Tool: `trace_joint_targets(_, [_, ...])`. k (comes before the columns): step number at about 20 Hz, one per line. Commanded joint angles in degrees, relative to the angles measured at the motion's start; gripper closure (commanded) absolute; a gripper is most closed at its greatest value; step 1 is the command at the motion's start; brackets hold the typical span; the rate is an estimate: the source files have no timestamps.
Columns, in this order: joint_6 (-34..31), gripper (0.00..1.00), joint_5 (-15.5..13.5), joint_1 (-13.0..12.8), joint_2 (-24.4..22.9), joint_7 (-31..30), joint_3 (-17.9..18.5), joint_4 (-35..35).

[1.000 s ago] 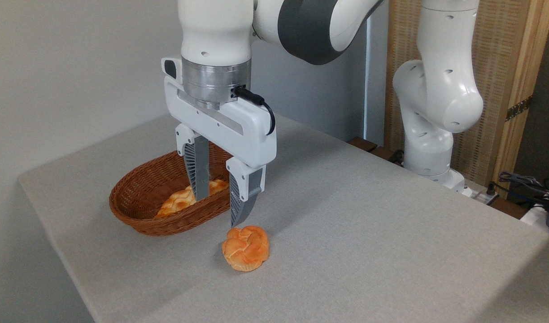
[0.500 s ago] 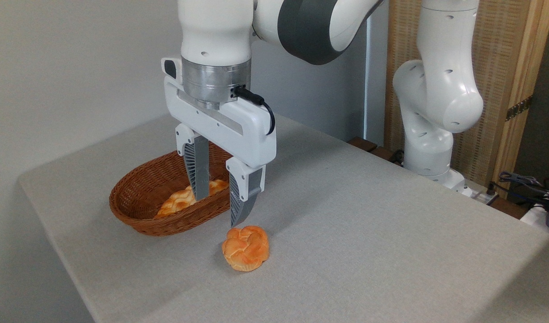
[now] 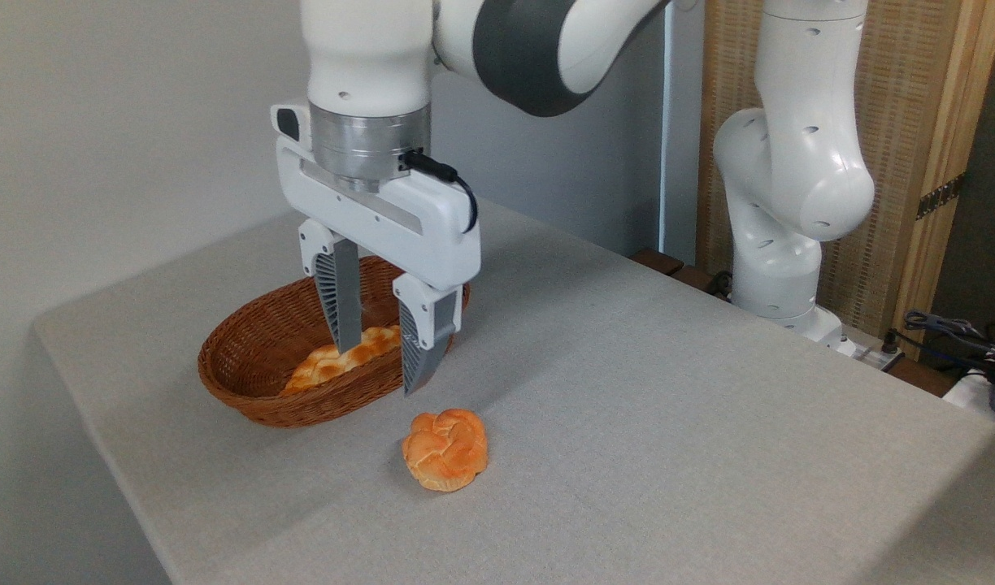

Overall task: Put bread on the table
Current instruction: 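Lower the open gripper into the basket over the croissant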

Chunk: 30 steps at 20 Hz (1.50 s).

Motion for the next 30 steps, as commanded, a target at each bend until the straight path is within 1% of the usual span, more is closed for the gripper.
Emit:
trace_joint_targets(1, [-0.45,0.0,-0.29,-0.79,0.3,-4.05,-2.38,0.01])
trace_joint_targets(6, [-0.28,0.0,-4.51,-0.79,1.36,-8.53,-4.93,-0.08])
trace_joint_targets(9, [0.25,0.0,-8.02,-0.79,2.67,-9.85,-6.95,-0.08])
trace_joint_targets(10, [0.25,0.0,-8.64,-0.79,3.03,-9.94,-7.3,-0.08])
trace_joint_targets(11, [0.43,0.0,-9.43,-0.79,3.55,-10.12,-8.61,0.01])
trace_joint_targets(12, [0.69,0.0,-9.61,-0.79,4.08,-10.12,-10.02,0.01])
trace_joint_targets(16, [1.22,0.0,-9.52,-0.79,5.84,-10.03,-13.71,0.01])
trace_joint_targets(19, [2.53,0.0,-8.73,-0.79,7.68,-9.5,-15.3,-0.08])
trace_joint_targets(21, [2.89,0.0,-8.47,-0.79,9.17,-9.33,-15.39,-0.08])
trace_joint_targets(22, [2.89,0.0,-7.16,-0.79,9.44,-9.33,-15.31,-0.08])
trace_joint_targets(23, [2.89,0.0,-5.24,-0.79,9.71,-9.33,-15.39,-0.08])
trace_joint_targets(24, [2.8,0.0,-4.17,-0.79,9.8,-9.42,-15.39,-0.08])
trace_joint_targets(30, [2.54,0.0,-3.9,-0.87,11.38,-9.42,-16.27,-0.08])
